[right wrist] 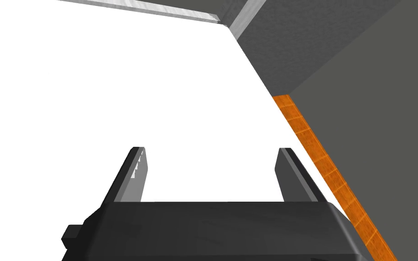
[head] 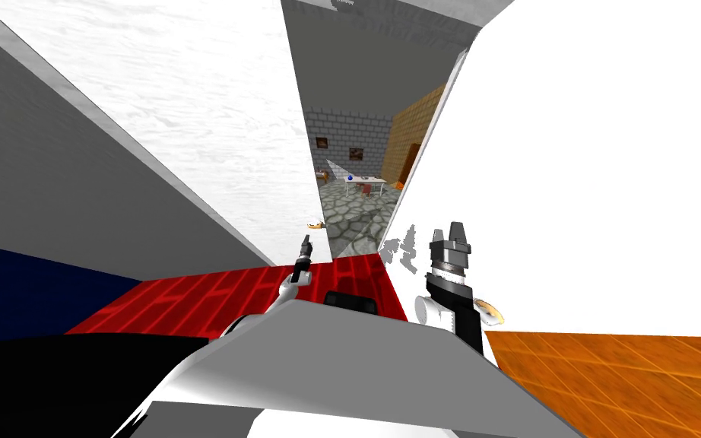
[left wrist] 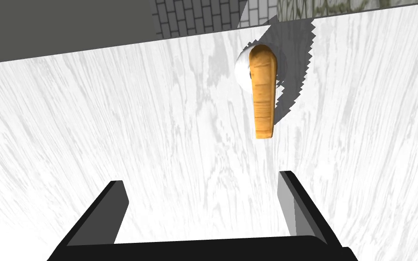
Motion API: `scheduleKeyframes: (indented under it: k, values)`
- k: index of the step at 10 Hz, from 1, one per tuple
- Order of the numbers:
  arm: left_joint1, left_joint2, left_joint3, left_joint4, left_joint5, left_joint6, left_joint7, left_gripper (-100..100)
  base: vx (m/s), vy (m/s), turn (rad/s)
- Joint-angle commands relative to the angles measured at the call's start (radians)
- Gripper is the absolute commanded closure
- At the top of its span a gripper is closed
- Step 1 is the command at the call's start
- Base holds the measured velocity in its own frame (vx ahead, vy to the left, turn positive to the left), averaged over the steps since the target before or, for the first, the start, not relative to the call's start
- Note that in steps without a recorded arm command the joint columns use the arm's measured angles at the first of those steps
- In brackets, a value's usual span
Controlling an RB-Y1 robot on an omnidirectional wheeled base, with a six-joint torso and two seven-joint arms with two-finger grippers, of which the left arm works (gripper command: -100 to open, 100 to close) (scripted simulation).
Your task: Pull the door open
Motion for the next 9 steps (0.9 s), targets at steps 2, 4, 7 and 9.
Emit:
scheduleKeyframes:
  k: [2, 4, 7, 9]
  values:
    - [-0.024, 0.003, 0.013, 0.063, 0.005, -0.011, 0.006, -100, 0.073, 0.03, -0.051]
    - [-0.043, 0.005, 0.022, 0.114, 0.009, -0.021, 0.011, -100, 0.085, 0.035, -0.039]
    - [-0.067, 0.007, 0.034, 0.177, 0.014, -0.033, 0.017, -100, 0.061, 0.037, -0.036]
    - [-0.08, 0.008, 0.041, 0.212, 0.017, -0.041, 0.02, -100, 0.066, 0.02, -0.029]
